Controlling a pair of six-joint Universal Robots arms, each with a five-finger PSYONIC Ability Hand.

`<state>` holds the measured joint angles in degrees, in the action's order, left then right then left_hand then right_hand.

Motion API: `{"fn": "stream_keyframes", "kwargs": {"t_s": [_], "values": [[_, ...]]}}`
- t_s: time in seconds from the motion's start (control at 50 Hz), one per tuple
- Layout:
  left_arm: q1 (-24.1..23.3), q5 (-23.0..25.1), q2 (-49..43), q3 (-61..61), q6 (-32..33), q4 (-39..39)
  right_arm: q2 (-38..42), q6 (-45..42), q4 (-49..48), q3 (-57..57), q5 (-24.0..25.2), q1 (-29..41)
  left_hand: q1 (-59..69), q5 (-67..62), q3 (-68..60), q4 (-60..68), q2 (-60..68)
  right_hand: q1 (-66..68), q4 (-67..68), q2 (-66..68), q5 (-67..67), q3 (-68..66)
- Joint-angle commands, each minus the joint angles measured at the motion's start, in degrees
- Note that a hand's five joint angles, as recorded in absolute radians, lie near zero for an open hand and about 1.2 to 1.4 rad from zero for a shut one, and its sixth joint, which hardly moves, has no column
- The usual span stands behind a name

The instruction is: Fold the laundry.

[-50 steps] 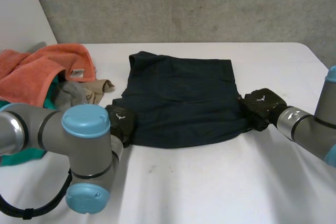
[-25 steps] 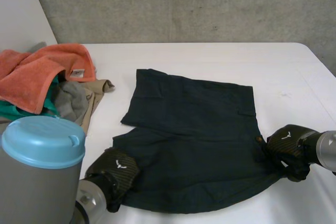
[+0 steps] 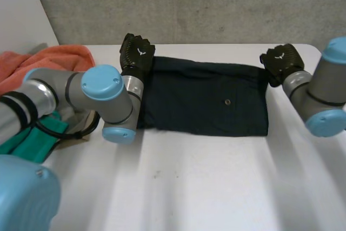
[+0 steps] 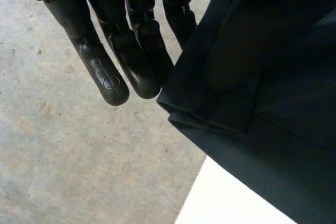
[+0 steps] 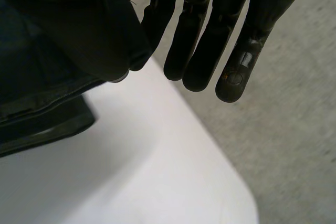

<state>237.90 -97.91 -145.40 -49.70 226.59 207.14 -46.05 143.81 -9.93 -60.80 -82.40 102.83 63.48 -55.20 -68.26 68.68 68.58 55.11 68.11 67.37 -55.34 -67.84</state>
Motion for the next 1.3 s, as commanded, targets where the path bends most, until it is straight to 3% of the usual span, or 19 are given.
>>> {"fn": "stream_keyframes", "kwargs": {"t_s": [0.02,0.04,0.06,0.1,0.24,0.36,0.48,0.64,0.74,0.76,0.8,1.0,1.06,1.16,1.24,1.3], "values": [[0.72,7.11,-11.65,10.94,0.08,1.77,13.52,-0.89,-9.75,9.90,-3.11,2.38,9.54,-7.82,-4.77,4.35,4.44,-16.50,-29.50,-28.77,26.73,29.24],[0.72,7.55,-12.27,11.47,0.00,2.21,14.58,-0.98,-10.02,10.87,-4.07,2.55,-13.01,14.73,17.78,-18.20,-18.11,-42.57,-55.57,-54.84,52.80,55.31],[0.72,7.73,-12.79,11.56,0.00,2.91,15.98,-1.24,-10.63,12.27,-5.65,2.73,-39.05,40.76,43.82,-44.24,-44.15,-45.11,-58.11,-57.37,55.34,57.84],[0.55,7.30,-12.98,11.04,0.00,6.50,16.00,-0.81,-10.64,12.81,-7.41,2.91,-53.48,55.20,58.26,-58.68,-58.58,-45.11,-58.11,-57.37,55.34,57.84],[0.11,5.54,-1.65,-0.73,-2.54,9.07,3.53,0.94,-5.37,2.81,-6.73,3.43,-53.48,55.20,58.26,-58.68,-58.58,-45.11,-58.11,-57.37,55.34,57.84],[-0.07,5.18,10.83,-15.14,-9.66,8.72,-7.73,5.95,5.17,-7.13,-0.31,2.64,-53.48,55.20,58.26,-58.68,-58.58,-45.11,-58.11,-57.37,55.34,57.84],[-1.38,4.39,18.13,-24.90,-15.02,5.39,-8.44,10.70,12.21,-11.35,2.33,2.64,-53.48,55.20,58.26,-58.68,-58.58,-40.15,-53.15,-52.41,50.38,52.88],[-1.74,4.57,20.51,-26.85,-23.46,-5.16,-1.94,10.36,11.34,-10.57,1.80,2.56,-53.27,54.99,58.04,-58.47,-58.37,-38.80,-51.80,-51.07,49.03,51.54],[-1.48,4.48,20.86,-27.29,-24.79,-7.02,1.49,9.30,8.18,-9.07,1.63,2.38,-53.27,54.99,58.04,-58.47,-58.37,-23.54,-36.54,-35.80,33.77,36.28],[-1.39,4.48,21.04,-27.37,-24.79,-7.02,1.93,9.04,7.82,-8.72,1.54,2.38,-53.27,54.99,58.04,-58.47,-58.37,-2.84,-15.84,-15.11,13.07,15.58],[-1.39,4.39,21.48,-27.46,-24.79,-7.19,1.50,8.86,7.38,-8.63,1.37,1.86,-53.27,54.99,58.04,-58.47,-58.37,24.76,11.76,12.50,-14.53,-12.03],[-1.39,4.39,27.71,-31.76,-25.05,-7.54,-12.73,8.51,6.15,-18.12,-0.31,-4.64,-53.44,55.16,58.21,-58.63,-58.54,24.89,11.89,12.63,-14.66,-12.16],[-1.48,4.39,30.61,-34.40,-26.02,-7.63,-15.82,6.06,6.59,-20.49,-0.30,-8.16,-53.48,55.20,58.26,-58.68,-58.58,24.89,11.89,12.63,-14.66,-12.16],[-1.56,4.48,35.70,-39.14,-30.40,-7.72,-16.96,-9.46,6.33,-22.60,-1.01,-14.04,-53.48,55.20,58.26,-58.68,-58.58,24.89,11.89,12.63,-14.66,-12.16],[-1.74,4.57,37.91,-40.91,-33.13,-8.33,-17.31,-19.06,4.84,-21.91,0.04,-14.68,-53.48,55.20,58.26,-58.68,-58.58,24.89,11.89,12.63,-14.66,-12.16],[-2.00,4.57,38.26,-41.09,-34.01,-8.86,-17.67,-20.93,2.47,-21.20,2.58,-11.79,-53.48,55.20,58.26,-58.68,-58.58,24.89,11.89,12.63,-14.66,-12.16]]}}
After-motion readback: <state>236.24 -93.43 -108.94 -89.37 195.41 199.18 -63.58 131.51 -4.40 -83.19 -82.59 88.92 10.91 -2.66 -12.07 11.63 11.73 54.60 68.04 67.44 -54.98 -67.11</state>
